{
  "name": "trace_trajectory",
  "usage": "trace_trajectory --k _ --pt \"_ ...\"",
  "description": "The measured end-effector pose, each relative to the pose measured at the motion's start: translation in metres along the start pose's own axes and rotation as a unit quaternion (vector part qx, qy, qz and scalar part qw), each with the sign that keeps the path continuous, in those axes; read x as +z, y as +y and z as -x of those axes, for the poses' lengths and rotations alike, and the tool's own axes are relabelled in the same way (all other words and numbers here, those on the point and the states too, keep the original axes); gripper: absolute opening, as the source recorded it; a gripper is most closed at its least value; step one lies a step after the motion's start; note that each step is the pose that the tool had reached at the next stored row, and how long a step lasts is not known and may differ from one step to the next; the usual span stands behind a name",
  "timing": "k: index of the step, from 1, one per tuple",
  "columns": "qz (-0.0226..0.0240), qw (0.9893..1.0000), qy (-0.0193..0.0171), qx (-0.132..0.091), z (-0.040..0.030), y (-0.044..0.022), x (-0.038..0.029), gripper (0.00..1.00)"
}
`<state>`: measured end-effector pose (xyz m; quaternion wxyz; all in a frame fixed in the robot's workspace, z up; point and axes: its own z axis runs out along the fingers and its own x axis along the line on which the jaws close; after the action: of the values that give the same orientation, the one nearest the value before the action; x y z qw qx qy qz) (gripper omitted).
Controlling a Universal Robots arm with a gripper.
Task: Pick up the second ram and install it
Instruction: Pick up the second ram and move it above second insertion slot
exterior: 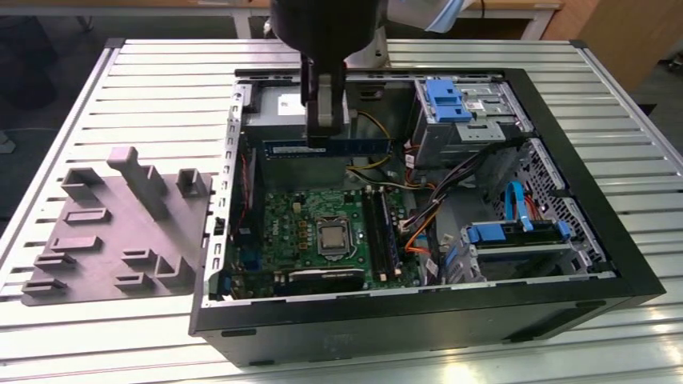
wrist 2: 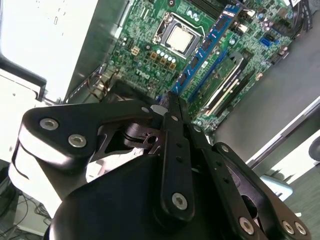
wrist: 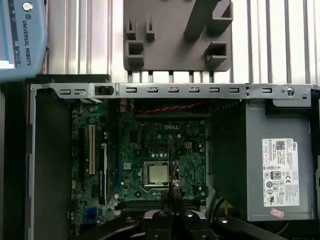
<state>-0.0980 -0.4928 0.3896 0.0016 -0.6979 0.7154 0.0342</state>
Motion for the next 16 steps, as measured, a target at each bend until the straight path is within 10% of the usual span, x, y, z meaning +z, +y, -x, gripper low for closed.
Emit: trace_trajectory --k 16 --pt "0.0 1.0 0.0 0.0 -0.0003 -0.0165 0.0129 0.11"
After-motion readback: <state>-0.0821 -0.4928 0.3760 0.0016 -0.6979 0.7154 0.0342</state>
